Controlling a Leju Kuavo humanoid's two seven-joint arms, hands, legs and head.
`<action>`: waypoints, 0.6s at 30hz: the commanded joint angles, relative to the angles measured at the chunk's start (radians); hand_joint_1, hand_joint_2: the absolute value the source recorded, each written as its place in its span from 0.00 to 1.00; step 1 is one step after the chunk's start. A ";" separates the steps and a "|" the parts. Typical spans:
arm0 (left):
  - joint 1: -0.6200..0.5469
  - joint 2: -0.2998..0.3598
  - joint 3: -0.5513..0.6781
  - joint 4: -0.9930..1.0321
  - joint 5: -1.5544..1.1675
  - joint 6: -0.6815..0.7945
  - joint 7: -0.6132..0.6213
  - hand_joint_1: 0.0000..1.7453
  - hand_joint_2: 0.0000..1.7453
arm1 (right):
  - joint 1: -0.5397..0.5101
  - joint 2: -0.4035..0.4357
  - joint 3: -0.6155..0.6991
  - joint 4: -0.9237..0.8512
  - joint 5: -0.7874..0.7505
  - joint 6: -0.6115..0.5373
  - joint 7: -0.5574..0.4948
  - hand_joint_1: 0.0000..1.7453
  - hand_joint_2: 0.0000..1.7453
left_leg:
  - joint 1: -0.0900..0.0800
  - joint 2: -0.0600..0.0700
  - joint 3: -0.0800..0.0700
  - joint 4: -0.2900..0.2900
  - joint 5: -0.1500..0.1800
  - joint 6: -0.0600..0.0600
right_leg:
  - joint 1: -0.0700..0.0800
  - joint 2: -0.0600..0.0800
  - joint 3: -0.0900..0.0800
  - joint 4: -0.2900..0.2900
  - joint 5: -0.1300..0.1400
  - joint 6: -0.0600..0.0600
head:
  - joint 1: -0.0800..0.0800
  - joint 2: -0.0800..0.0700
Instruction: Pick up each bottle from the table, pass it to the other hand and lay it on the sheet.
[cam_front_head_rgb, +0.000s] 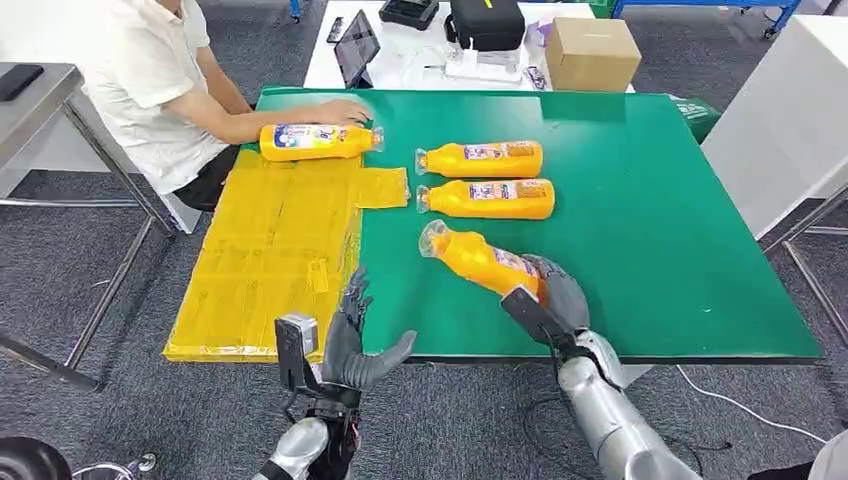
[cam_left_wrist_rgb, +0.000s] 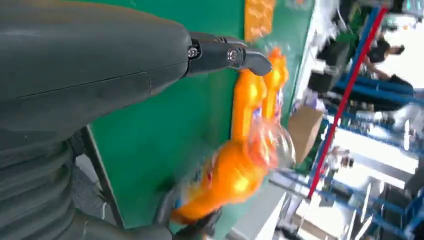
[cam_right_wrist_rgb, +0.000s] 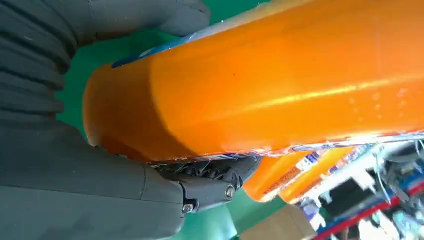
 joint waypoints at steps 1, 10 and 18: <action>0.069 0.048 0.029 -0.027 0.088 0.011 0.000 0.00 1.00 | 0.206 0.047 0.080 -0.324 -0.063 -0.054 0.038 1.00 1.00 | 0.001 -0.001 0.000 -0.002 -0.001 0.001 | 0.001 -0.003 0.001 -0.002 -0.001 -0.003 | 0.000 0.000; 0.048 0.076 -0.065 -0.068 0.125 -0.093 0.040 0.00 1.00 | 0.177 0.083 0.291 -0.348 -0.101 -0.047 0.024 1.00 1.00 | 0.000 0.002 -0.012 0.000 -0.001 0.001 | 0.001 0.000 -0.012 0.001 -0.001 -0.003 | 0.000 0.000; 0.024 0.069 -0.095 -0.033 0.219 -0.190 0.105 0.00 1.00 | 0.140 0.114 0.429 -0.282 -0.087 -0.056 0.001 1.00 1.00 | 0.000 0.003 -0.013 -0.001 -0.001 0.001 | 0.001 0.000 -0.013 0.000 -0.001 -0.004 | -0.001 0.000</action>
